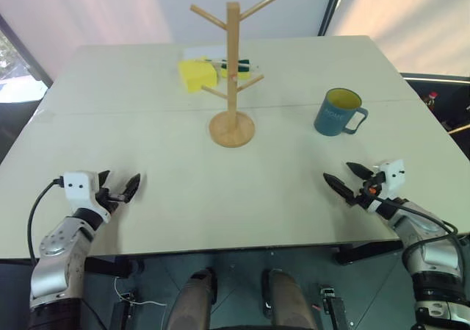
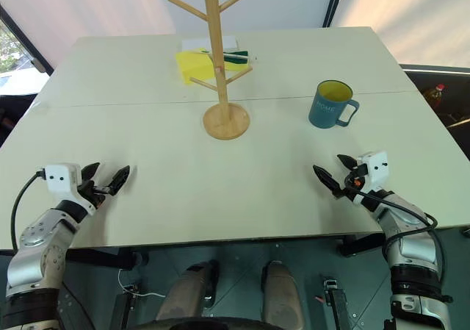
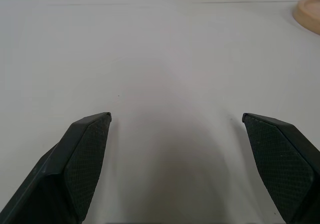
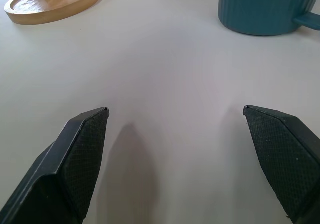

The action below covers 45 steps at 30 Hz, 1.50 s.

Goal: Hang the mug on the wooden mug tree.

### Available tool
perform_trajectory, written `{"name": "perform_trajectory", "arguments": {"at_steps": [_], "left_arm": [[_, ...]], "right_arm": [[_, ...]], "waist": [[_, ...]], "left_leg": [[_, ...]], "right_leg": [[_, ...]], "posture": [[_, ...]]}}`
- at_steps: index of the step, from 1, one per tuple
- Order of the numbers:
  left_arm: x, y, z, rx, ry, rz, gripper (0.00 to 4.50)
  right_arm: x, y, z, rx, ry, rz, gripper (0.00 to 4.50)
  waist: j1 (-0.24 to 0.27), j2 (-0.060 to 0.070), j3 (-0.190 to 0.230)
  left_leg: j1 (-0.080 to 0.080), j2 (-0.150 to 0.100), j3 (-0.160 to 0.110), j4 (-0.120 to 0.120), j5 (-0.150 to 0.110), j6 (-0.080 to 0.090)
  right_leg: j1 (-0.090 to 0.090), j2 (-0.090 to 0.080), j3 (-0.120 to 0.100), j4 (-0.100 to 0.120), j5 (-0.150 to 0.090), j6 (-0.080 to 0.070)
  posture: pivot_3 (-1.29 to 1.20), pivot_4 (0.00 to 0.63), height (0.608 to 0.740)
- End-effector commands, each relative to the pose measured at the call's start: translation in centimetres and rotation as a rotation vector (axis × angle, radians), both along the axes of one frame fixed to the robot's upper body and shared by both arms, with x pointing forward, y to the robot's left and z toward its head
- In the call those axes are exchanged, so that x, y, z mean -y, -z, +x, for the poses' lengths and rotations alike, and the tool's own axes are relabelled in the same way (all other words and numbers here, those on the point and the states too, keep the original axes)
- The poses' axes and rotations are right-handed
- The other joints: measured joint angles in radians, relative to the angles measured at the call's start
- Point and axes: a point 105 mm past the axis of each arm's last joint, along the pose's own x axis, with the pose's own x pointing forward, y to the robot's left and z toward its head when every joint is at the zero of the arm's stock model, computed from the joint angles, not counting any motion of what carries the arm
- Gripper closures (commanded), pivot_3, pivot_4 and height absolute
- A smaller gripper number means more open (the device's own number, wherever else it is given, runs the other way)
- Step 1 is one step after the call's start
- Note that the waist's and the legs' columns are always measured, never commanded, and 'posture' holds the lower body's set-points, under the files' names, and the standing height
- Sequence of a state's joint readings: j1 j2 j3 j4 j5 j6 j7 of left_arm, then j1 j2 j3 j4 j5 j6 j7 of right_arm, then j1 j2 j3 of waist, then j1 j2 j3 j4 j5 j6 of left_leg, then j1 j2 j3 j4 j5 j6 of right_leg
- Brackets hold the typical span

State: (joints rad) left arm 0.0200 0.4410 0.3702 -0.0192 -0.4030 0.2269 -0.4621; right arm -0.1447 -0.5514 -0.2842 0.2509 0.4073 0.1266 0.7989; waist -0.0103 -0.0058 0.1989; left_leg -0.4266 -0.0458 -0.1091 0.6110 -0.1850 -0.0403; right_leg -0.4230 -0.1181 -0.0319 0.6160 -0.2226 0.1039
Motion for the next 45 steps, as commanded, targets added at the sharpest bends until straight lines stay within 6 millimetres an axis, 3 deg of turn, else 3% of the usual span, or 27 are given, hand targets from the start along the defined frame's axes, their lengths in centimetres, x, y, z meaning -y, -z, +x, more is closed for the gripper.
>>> {"name": "perform_trajectory", "arguments": {"at_steps": [1,8,12,16,20,25,31,45], "left_arm": [[-0.7,-1.2,-0.2,0.049,-0.018,0.02,0.0],[-0.4,-1.1,-0.3,0.037,0.0,-0.001,0.0],[1.8,-1.9,0.0,0.071,0.102,-0.012,0.0],[9.5,-3.6,-0.7,0.104,0.456,-0.009,0.0],[15.7,-4.5,-2.5,0.117,0.745,0.008,0.0],[21.5,-6.5,-3.2,0.174,0.973,0.005,0.0],[22.9,-7.4,-2.8,0.2,1.021,0.025,0.0],[22.4,-7.3,-2.6,0.204,0.975,0.05,0.0]], "right_arm": [[0.3,-0.9,0.2,0.037,0.01,0.002,0.04],[0.4,-0.8,0.2,0.034,0.032,0.004,0.04],[1.3,-0.7,0.5,0.036,0.097,-0.014,0.04],[2.3,-1.4,1.3,0.081,0.19,-0.031,0.04],[3.5,-2.0,2.0,0.122,0.298,-0.069,0.04],[4.6,-3.0,3.5,0.189,0.44,-0.09,0.04],[4.6,-3.8,5.8,0.219,0.522,-0.092,0.04],[4.5,-4.3,9.0,0.217,0.565,-0.085,0.04]], "waist": [[0.001,0.0,0.0],[0.0,0.0,0.0],[0.0,0.0,0.0],[0.004,0.0,0.0],[0.002,0.0,0.0],[-0.001,0.0,0.0],[-0.005,0.0,0.0],[-0.005,0.001,0.0]], "left_leg": [[0.0,0.0,0.0,0.0,0.001,0.001],[0.0,0.0,0.0,0.0,0.001,0.001],[0.0,0.0,0.0,0.0,0.001,0.001],[0.0,0.0,0.001,0.0,0.001,0.001],[0.0,0.0,0.002,0.001,0.001,0.002],[0.0,0.0,0.002,0.001,0.001,0.002],[0.002,0.002,0.003,0.001,0.002,0.002],[0.002,0.002,0.003,0.002,0.002,0.003]], "right_leg": [[0.0,0.0,0.0,0.0,0.0,0.0],[0.0,0.0,0.0,0.0,0.0,0.0],[0.0,0.0,0.0,0.0,0.0,0.0],[0.0,0.0,0.0,0.0,0.0,0.0],[0.001,0.0,0.001,-0.001,0.001,-0.001],[0.001,0.002,0.001,0.0,0.001,-0.001],[0.001,0.006,0.001,0.001,0.004,-0.002],[0.001,0.007,0.001,0.001,0.007,-0.005]], "posture": [[0.0,0.15,0.74],[0.0,0.15,0.74],[0.0,0.15,0.74],[0.0,0.15,0.74],[0.0,0.15,0.74],[0.0,0.15,0.74],[0.0,0.15,0.74],[0.0,0.15,0.74]]}}
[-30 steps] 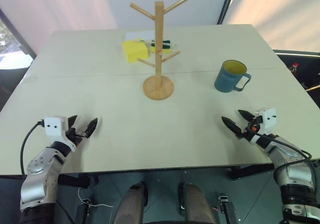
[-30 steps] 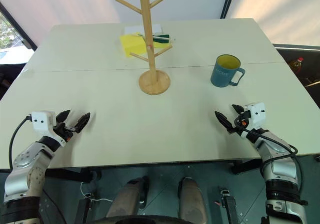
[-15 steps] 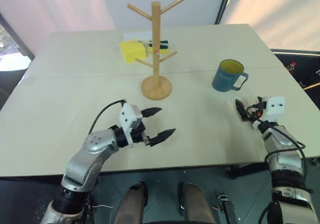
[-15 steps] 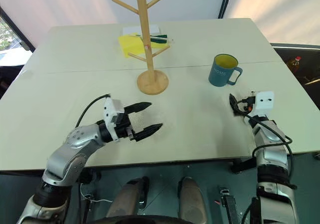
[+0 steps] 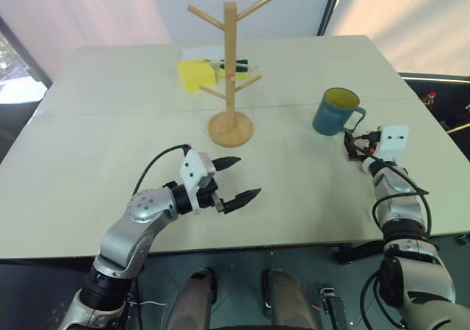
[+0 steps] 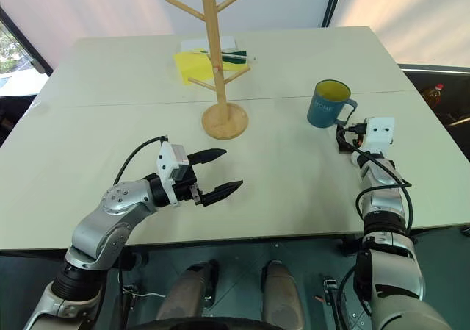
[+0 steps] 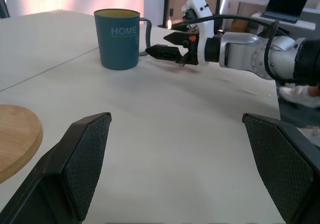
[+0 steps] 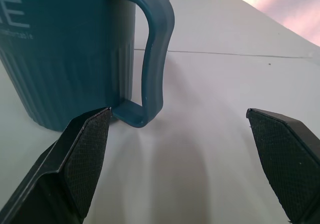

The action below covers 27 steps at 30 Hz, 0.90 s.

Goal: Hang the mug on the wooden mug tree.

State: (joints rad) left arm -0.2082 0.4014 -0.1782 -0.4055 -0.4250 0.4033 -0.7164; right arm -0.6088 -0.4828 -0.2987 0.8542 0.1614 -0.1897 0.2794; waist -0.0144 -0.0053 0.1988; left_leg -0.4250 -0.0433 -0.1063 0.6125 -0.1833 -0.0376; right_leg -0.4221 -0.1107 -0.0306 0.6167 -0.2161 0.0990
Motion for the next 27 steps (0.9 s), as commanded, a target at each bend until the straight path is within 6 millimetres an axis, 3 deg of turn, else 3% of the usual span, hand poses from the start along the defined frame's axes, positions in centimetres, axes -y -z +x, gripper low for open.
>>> {"name": "perform_trajectory", "arguments": {"at_steps": [1,12,15,21,22,27], "left_arm": [[0.0,-0.9,-0.2,0.044,-0.001,-0.013,0.0],[-0.1,-1.2,-0.1,0.05,-0.005,-0.018,0.0],[-0.2,-1.2,-0.1,0.052,-0.008,-0.018,0.0],[-0.4,-1.0,-0.1,0.051,-0.017,-0.018,0.0],[-0.4,-1.0,-0.1,0.051,-0.018,-0.018,0.0],[-0.5,-0.9,-0.1,0.05,-0.023,-0.02,0.0]], "right_arm": [[0.0,-1.6,0.7,0.047,0.002,-0.022,0.04],[-0.4,-1.9,2.4,0.015,0.022,0.009,0.04],[-0.6,-1.9,2.6,0.014,0.013,0.016,0.94],[-0.9,-2.2,2.8,0.025,-0.009,0.026,4.24],[-1.0,-2.2,2.8,0.027,-0.015,0.026,4.47],[-1.5,-2.4,2.7,0.046,-0.045,0.005,4.47]], "waist": [[-0.002,0.0,0.0],[-0.003,0.0,0.0],[-0.003,0.0,0.0],[-0.004,0.0,0.0],[-0.004,0.0,0.0],[-0.004,0.0,0.0]], "left_leg": [[0.0,0.0,0.0,0.0,0.0,0.0],[0.0,0.0,0.0,0.0,0.0,0.0],[0.0,0.0,0.0,0.0,0.0,0.0],[0.0,0.0,0.0,0.0,0.0,0.0],[0.001,0.0,0.0,0.0,0.0,0.0],[0.001,0.001,0.0,0.0,0.0,0.0]], "right_leg": [[0.0,0.0,0.0,0.0,0.0,0.0],[0.0,0.001,0.001,0.0,0.001,-0.001],[0.0,0.001,0.001,0.0,0.001,-0.001],[0.0,0.001,0.001,0.001,0.001,-0.001],[0.0,0.001,0.001,0.001,0.001,-0.001],[0.001,0.002,0.001,0.001,0.001,-0.001]], "posture": [[0.0,0.15,0.74],[0.0,0.15,0.74],[0.0,0.15,0.74],[0.0,0.15,0.74],[0.0,0.15,0.74],[0.0,0.15,0.74]]}}
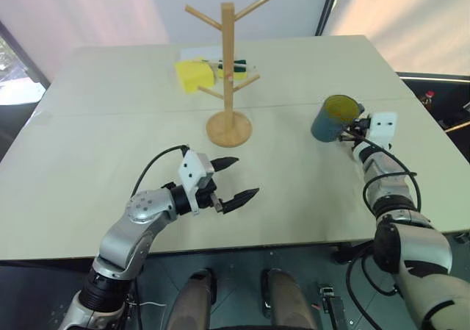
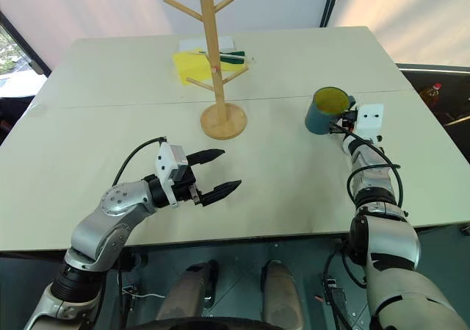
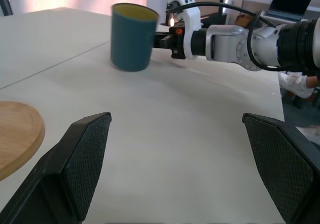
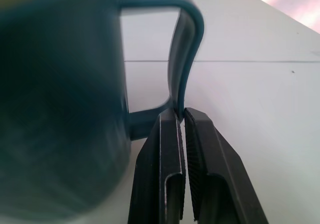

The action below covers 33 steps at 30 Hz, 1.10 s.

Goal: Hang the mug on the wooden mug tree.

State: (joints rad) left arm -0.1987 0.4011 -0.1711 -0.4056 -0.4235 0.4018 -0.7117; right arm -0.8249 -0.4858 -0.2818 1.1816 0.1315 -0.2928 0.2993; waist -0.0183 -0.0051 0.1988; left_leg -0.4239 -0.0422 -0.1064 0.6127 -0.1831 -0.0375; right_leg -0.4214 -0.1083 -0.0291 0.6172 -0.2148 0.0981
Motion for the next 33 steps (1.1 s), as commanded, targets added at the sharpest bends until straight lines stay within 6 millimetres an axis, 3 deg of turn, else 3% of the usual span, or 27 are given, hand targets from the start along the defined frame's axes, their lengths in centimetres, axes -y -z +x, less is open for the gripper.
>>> {"name": "perform_trajectory", "arguments": {"at_steps": [1,11,15,24,33], "left_arm": [[-0.2,-1.0,-0.2,0.055,-0.01,-0.019,0.0],[-0.6,-0.8,-0.1,0.05,-0.025,-0.021,0.0],[-0.8,-0.7,-0.1,0.049,-0.03,-0.017,0.0],[-1.4,-0.6,0.1,0.044,-0.043,-0.01,0.0],[-1.7,-0.7,0.5,0.051,-0.045,-0.01,0.0]], "right_arm": [[-0.1,-1.6,0.1,0.065,-0.02,-0.037,4.47],[-0.5,-1.8,-1.0,0.094,-0.101,-0.089,4.47],[-0.1,-1.7,-2.3,0.111,-0.101,-0.082,4.47],[-3.3,-1.3,-5.5,0.062,-0.264,-0.003,4.47],[-4.5,-0.9,-6.3,0.034,-0.247,0.043,4.47]], "waist": [[0.0,0.0,0.0],[0.0,0.0,0.0],[0.002,0.0,0.0],[0.003,0.0,0.0],[0.006,0.0,0.0]], "left_leg": [[0.0,0.0,0.0,0.0,0.0,0.0],[0.0,0.001,0.0,0.0,0.0,0.0],[0.001,0.003,0.0,0.0,0.0,0.0],[0.002,0.005,0.0,0.0,0.0,0.0],[0.002,0.006,0.0,0.001,0.0,0.0]], "right_leg": [[0.0,0.0,0.0,0.0,0.0,0.0],[0.0,0.002,0.001,0.0,0.0,-0.001],[0.0,0.004,0.001,0.0,0.001,-0.002],[0.0,0.005,0.002,0.001,0.001,-0.001],[0.0,0.006,0.001,0.0,0.001,-0.002]], "posture": [[0.0,0.15,0.74],[0.0,0.15,0.74],[0.0,0.15,0.74],[0.0,0.15,0.74],[0.0,0.15,0.74]]}}
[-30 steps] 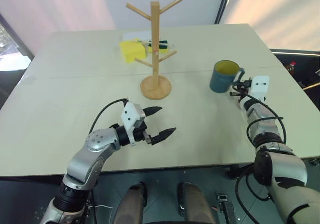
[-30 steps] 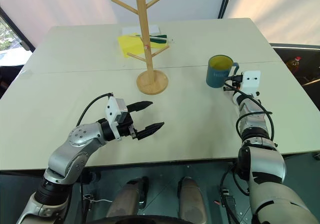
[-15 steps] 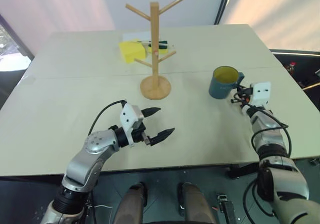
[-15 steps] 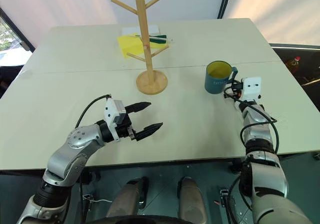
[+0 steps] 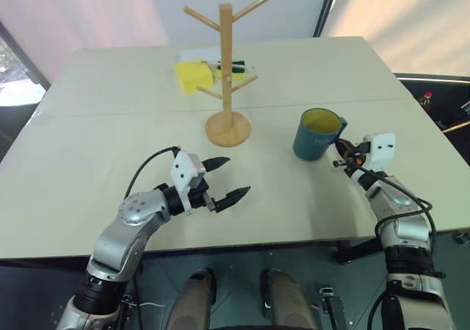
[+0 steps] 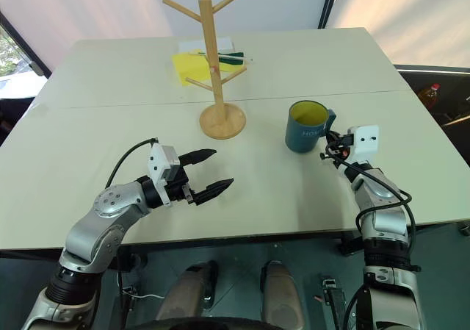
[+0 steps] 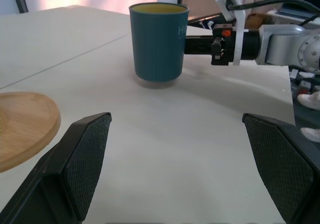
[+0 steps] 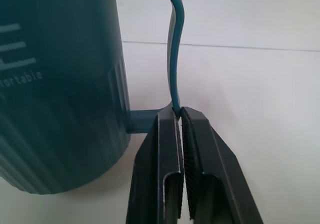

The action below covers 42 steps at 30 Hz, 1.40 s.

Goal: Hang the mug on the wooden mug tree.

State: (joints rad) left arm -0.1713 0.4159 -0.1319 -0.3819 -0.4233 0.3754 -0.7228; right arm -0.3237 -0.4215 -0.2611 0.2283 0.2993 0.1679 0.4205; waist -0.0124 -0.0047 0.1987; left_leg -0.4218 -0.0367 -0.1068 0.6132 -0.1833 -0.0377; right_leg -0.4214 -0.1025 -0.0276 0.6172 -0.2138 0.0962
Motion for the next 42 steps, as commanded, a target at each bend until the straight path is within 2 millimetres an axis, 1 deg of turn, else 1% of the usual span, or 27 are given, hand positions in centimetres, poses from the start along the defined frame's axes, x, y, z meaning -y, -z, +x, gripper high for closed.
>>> {"name": "perform_trajectory", "arguments": {"at_steps": [1,3,4,5,9,17,25,32,37,42], "left_arm": [[-0.3,-1.3,0.2,0.059,-0.003,-0.013,0.0],[-0.3,-1.3,0.2,0.061,-0.004,-0.014,0.0],[-0.3,-1.3,0.2,0.062,-0.005,-0.013,0.0],[-0.3,-1.3,0.2,0.063,-0.006,-0.013,0.0],[-0.4,-1.3,0.2,0.067,-0.012,-0.013,0.0],[-0.5,-1.3,0.2,0.07,-0.012,-0.011,0.0],[-0.6,-1.4,0.2,0.074,-0.007,-0.005,0.0],[-0.6,-1.5,0.2,0.076,-0.007,-0.006,0.0],[-0.6,-1.6,0.1,0.077,-0.009,-0.006,0.0],[-0.6,-1.8,0.2,0.082,-0.011,-0.01,0.0]], "right_arm": [[-0.3,-1.1,0.0,0.048,0.01,0.006,4.47],[-0.4,-0.8,0.2,0.039,0.017,0.012,4.47],[-0.4,-0.6,0.2,0.036,0.016,0.008,3.83],[-0.6,-0.5,0.2,0.033,0.015,0.0,3.51],[-0.7,-0.1,0.2,0.03,0.024,-0.026,1.46],[-0.2,-0.3,0.6,0.05,0.039,-0.022,1.46],[-0.1,-0.5,1.1,0.07,0.006,-0.018,1.46],[-1.2,-1.5,1.5,0.094,-0.104,-0.006,1.46],[-1.7,-1.6,2.2,0.079,-0.148,-0.015,1.46],[-2.5,-1.3,3.0,0.055,-0.21,0.006,1.46]], "waist": [[0.0,0.0,0.0],[0.0,0.0,0.0],[0.0,0.0,0.0],[0.0,0.0,0.0],[-0.001,0.0,0.0],[-0.001,0.0,0.0],[-0.001,0.0,0.0],[-0.002,0.0,0.0],[-0.002,0.0,0.0],[-0.002,0.0,0.0]], "left_leg": [[0.0,0.0,0.0,0.0,0.0,0.0],[-0.001,0.0,0.0,0.0,0.0,0.0],[-0.002,0.0,0.0,0.0,0.0,0.0],[-0.002,0.0,0.0,0.0,0.0,0.0],[-0.001,0.0,0.0,0.0,0.0,0.0],[-0.001,0.0,0.0,0.0,0.0,0.0],[-0.001,0.0,0.0,0.0,0.0,0.0],[-0.001,0.0,0.0,0.0,0.0,0.0],[-0.001,0.0,0.0,0.0,0.0,0.0],[-0.001,0.0,0.0,0.0,0.0,0.0]], "right_leg": [[0.0,0.0,0.0,0.0,0.0,0.0],[-0.001,0.0,0.0,-0.001,0.0,0.0],[-0.001,0.0,0.0,-0.001,0.0,0.0],[-0.001,0.0,0.0,-0.001,0.0,0.0],[-0.001,0.0,0.0,0.0,0.0,0.0],[-0.001,0.0,0.0,0.0,0.0,0.0],[-0.001,0.0,0.0,0.0,0.0,0.0],[-0.001,0.0,0.0,0.0,0.0,0.0],[-0.001,0.0,0.0,0.0,0.0,0.0],[-0.001,0.0,0.0,0.0,0.0,0.0]], "posture": [[0.0,0.15,0.74],[0.0,0.15,0.74],[0.0,0.15,0.74],[0.0,0.15,0.74],[0.0,0.15,0.74],[0.0,0.15,0.74],[0.0,0.15,0.74],[0.0,0.15,0.74],[0.0,0.15,0.74],[0.0,0.15,0.74]]}}
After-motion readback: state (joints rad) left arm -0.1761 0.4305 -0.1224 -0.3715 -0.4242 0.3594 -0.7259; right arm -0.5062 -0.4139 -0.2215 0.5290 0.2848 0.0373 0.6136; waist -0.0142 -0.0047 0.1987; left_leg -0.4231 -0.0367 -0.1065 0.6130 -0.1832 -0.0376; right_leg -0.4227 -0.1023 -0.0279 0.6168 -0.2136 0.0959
